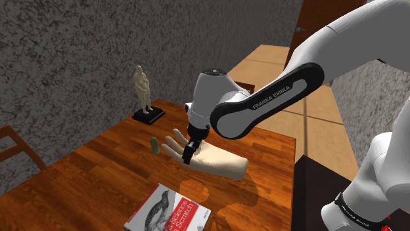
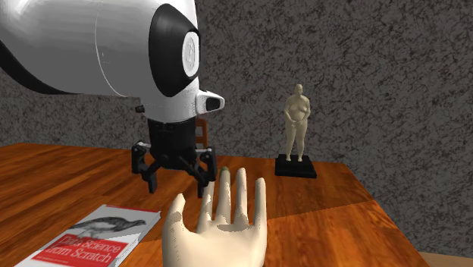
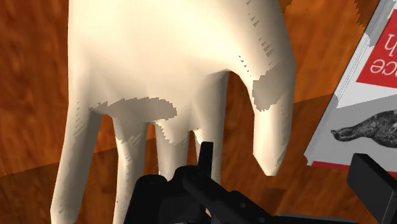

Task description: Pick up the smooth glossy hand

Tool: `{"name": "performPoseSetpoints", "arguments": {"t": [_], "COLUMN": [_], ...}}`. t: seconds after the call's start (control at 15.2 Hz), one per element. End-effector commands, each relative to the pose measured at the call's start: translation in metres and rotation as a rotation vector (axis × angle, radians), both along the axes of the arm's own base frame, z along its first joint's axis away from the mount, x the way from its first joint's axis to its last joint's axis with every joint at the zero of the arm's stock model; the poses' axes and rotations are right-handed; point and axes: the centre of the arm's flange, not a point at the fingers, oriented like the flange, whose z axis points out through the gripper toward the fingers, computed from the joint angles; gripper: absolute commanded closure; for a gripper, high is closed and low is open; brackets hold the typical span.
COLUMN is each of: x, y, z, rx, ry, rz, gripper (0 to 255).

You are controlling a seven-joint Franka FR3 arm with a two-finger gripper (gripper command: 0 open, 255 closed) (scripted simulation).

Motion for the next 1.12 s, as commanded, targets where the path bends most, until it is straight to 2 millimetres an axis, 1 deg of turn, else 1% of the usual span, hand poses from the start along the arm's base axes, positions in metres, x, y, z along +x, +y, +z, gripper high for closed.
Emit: {"name": "performPoseSetpoints", "arguments": {"t": [0.0, 0.2, 0.33, 0.4, 0.99, 1.06], "x": [0.0, 0.0, 0.0, 0.0, 0.0, 0.0], "y": [0.001, 0.001, 0.001, 0.001, 0.001, 0.001], "z": [-0.011, -0.027, -0.03, -0.03, -0.03, -0.024], "rx": [0.0, 0.0, 0.001, 0.0, 0.0, 0.001], "ry": [-0.001, -0.001, -0.001, -0.001, -0.001, -0.001], "rz": [0.002, 0.002, 0.002, 0.002, 0.002, 0.002], "gripper": [0, 0, 0, 255, 255, 255]}}
